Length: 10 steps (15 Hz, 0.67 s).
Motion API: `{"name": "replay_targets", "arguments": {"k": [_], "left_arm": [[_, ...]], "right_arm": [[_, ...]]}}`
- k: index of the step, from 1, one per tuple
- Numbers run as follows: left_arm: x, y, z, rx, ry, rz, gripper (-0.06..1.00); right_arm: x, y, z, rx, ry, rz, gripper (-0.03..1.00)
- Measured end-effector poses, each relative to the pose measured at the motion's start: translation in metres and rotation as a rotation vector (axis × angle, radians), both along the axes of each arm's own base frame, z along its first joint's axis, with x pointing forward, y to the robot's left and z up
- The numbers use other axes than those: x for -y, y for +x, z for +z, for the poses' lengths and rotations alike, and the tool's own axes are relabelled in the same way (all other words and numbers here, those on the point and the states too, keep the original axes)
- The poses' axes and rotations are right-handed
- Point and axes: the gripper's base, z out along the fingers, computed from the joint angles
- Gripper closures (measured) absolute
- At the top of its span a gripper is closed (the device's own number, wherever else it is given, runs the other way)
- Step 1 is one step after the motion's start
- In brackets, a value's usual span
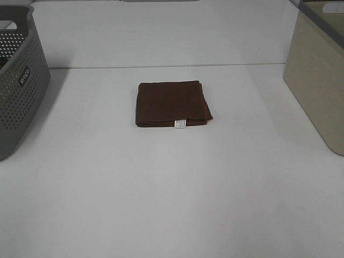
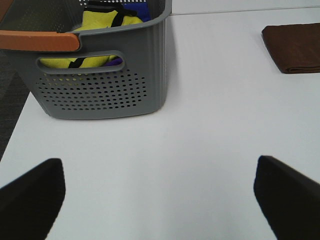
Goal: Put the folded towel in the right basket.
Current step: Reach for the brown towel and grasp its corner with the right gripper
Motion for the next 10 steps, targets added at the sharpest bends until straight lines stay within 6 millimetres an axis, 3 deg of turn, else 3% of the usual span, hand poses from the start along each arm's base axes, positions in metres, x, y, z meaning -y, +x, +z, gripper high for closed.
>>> {"name": "replay_targets", "arguments": {"k": [2,3,4,8,10], "left_arm": [[0.000,0.000,0.000,0.000,0.000,0.000,-0.03],[0.000,0.000,0.000,0.000,0.000,0.000,-0.03],[0.000,0.000,0.000,0.000,0.000,0.000,-0.03],[0.000,0.000,0.000,0.000,0.000,0.000,-0.03],[0.000,0.000,0.000,0.000,0.000,0.000,-0.03]], "right_arm": [[-0.003,0.038,0.009,-0.069,0.027,0.007,0.30],[-0.005,0.081,0.022,-0.105,0.034,0.031,0.30],[-0.007,0.105,0.025,-0.126,0.034,0.047,0.30],[-0.013,0.188,0.038,-0.165,0.036,0.108,0.30],[-0.015,0.225,0.031,-0.209,0.053,0.123,0.30]]}}
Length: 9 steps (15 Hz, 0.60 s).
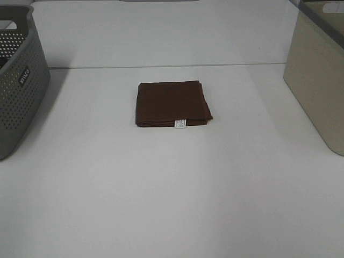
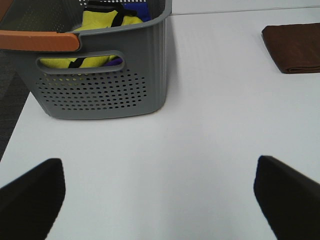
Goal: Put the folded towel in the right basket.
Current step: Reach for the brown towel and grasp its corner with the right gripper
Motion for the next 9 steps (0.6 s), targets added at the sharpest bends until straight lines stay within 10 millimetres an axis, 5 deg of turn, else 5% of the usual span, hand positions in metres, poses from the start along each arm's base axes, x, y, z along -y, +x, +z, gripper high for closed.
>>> {"name": "replay_targets", "arguments": {"k": [4,9], "left_arm": [[0.000,0.000,0.000,0.000,0.000,0.000,-0.03],[0.000,0.000,0.000,0.000,0.000,0.000,-0.03]], "right_arm": [[-0.038,0.061,-0.026,-0.083,-0.027,0.113,0.30],[-0.090,0.105,-0.078,-0.196,-0.019,0.226,0.30]]}}
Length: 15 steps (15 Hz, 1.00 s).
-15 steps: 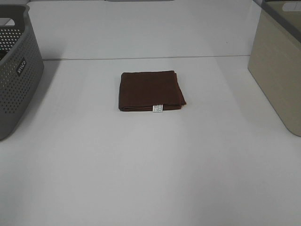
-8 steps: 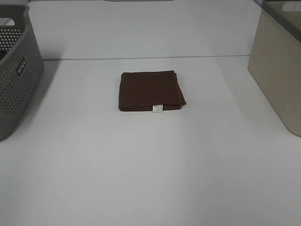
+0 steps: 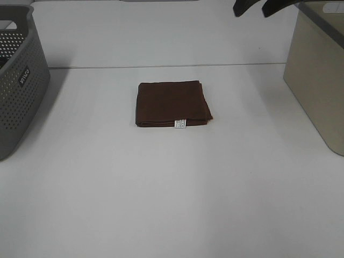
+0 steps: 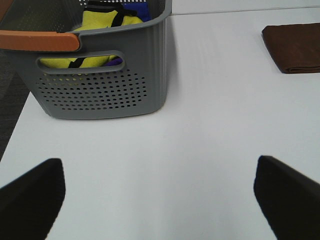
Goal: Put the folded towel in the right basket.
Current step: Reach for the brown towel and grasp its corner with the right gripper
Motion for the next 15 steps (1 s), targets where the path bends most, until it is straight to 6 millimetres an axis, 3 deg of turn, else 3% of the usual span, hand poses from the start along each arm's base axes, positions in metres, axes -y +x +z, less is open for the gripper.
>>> {"name": "replay_targets", "arguments": {"k": [1,2,8,11,15], "left_arm": [[0.000,0.000,0.000,0.000,0.000,0.000,-0.03],[0.000,0.000,0.000,0.000,0.000,0.000,-0.03],[0.000,0.000,0.000,0.000,0.000,0.000,-0.03],[0.000,0.000,0.000,0.000,0.000,0.000,-0.03],[0.000,0.000,0.000,0.000,0.000,0.000,-0.03]], "right_arm": [[-0.010,0.015,-0.030,-0.095,0.044,0.005,0.30],[-0.012,0.019,-0.040,-0.123,0.051,0.005,0.30],[-0.031,0.051,-0.149,-0.403,0.138,0.028,0.30],[-0.035,0.062,-0.183,-0.447,0.154,0.017,0.30],[-0.036,0.067,-0.204,-0.467,0.157,0.011,0.30]]}}
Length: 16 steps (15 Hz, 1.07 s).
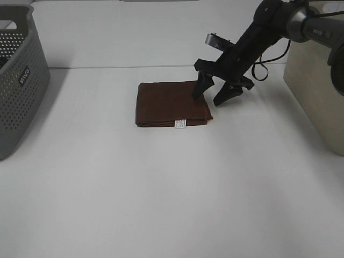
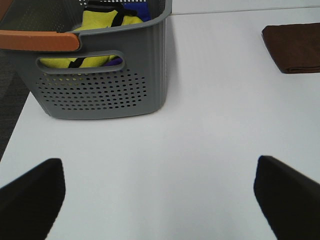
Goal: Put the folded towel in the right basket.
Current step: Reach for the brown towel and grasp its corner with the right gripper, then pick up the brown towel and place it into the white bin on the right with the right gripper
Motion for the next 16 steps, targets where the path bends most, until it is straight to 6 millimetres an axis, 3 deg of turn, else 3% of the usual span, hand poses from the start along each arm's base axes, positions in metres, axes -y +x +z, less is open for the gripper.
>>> {"name": "replay_targets", "arguments": {"k": [6,8,9,10,12,16], "left_arm": [[0.000,0.000,0.000,0.000,0.000,0.000,-0.03],[0.000,0.000,0.000,0.000,0.000,0.000,-0.03],[0.000,0.000,0.000,0.000,0.000,0.000,-0.03],[0.000,0.000,0.000,0.000,0.000,0.000,-0.03],[0.000,0.000,0.000,0.000,0.000,0.000,-0.03],[0.000,0.000,0.000,0.000,0.000,0.000,-0.03]], "right_arm": [[-0.011,0.000,-0.018,-0.042,0.140,-0.014,0.31],[-0.015,0.000,-0.022,-0.044,0.189,-0.002,0.38],[-0.015,0.000,-0.022,-0.040,0.192,-0.002,0.47],[-0.016,0.002,-0.020,-0.027,0.203,-0.008,0.69],[-0.016,0.004,-0.016,-0.010,0.207,-0.005,0.91],[-0.020,0.015,0.022,0.115,0.235,0.053,0.92]]}}
